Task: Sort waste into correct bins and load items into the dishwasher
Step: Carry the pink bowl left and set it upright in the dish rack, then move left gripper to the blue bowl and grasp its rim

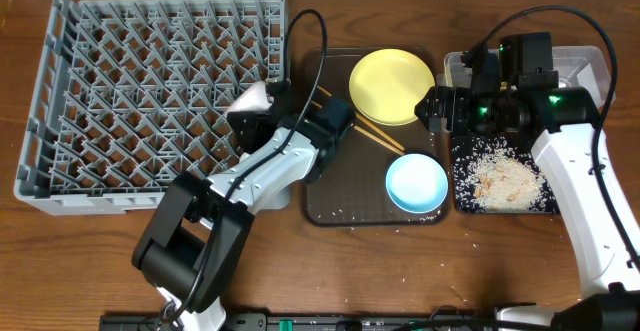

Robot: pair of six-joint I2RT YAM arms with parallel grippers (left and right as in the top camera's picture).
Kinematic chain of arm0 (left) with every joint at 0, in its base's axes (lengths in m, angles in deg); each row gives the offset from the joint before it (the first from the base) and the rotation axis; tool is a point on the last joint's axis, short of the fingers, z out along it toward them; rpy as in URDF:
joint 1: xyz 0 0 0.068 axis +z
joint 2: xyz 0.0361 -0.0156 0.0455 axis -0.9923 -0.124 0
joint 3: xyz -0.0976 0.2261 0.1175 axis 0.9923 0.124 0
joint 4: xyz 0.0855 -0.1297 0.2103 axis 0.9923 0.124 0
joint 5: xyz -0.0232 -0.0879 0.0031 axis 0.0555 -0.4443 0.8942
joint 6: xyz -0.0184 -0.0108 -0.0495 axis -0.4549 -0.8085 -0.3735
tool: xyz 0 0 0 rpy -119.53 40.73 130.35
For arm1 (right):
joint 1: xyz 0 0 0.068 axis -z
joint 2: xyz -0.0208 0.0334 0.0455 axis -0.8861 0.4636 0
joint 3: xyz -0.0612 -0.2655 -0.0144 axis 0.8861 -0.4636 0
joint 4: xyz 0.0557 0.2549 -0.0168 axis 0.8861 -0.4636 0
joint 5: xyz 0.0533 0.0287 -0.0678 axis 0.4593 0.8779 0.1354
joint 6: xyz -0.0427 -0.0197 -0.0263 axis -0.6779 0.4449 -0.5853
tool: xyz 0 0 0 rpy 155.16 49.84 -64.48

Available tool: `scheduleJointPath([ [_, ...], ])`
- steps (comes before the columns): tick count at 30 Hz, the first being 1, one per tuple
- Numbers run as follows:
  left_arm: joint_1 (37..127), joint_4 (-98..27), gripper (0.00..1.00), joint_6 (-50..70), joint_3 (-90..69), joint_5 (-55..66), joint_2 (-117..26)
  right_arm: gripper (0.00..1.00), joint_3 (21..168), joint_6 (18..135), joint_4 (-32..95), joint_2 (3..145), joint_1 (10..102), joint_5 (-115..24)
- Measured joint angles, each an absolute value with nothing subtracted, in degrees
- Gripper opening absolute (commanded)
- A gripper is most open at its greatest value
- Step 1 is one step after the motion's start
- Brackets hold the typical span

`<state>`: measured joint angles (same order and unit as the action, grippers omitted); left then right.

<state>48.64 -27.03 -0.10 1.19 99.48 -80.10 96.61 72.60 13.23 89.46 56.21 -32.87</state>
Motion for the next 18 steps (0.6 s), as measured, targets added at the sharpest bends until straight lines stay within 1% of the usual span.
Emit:
scheduleJointPath([
  [1, 48.64, -26.81, 0.37, -0.08, 1.19, 98.16, -80.10, 0.99, 96.63, 72.60, 13.23, 89.46, 56.21, -32.87],
  [7, 48.66, -25.68, 0.50, 0.19, 1.19, 89.88, -79.75, 0.99, 96.63, 72.60, 13.23, 89.46, 56.21, -32.84],
  [12, 48.94, -25.63, 0.62, 1.76, 1.17, 80.77, -75.73, 0.99, 96.63, 72.60, 13.23, 89.46, 56.21, -32.84],
  [15, 48.79, -25.63, 0.67, 2.46, 1.13, 74.65, -72.73, 0.99, 96.63, 72.60, 13.23, 89.46, 56.21, -32.87],
  [18, 48.79, -25.96, 0.73, 2.96, 0.80, 68.42, -68.80, 0.99, 96.63, 72.60, 13.23, 89.46, 56.21, -32.87],
])
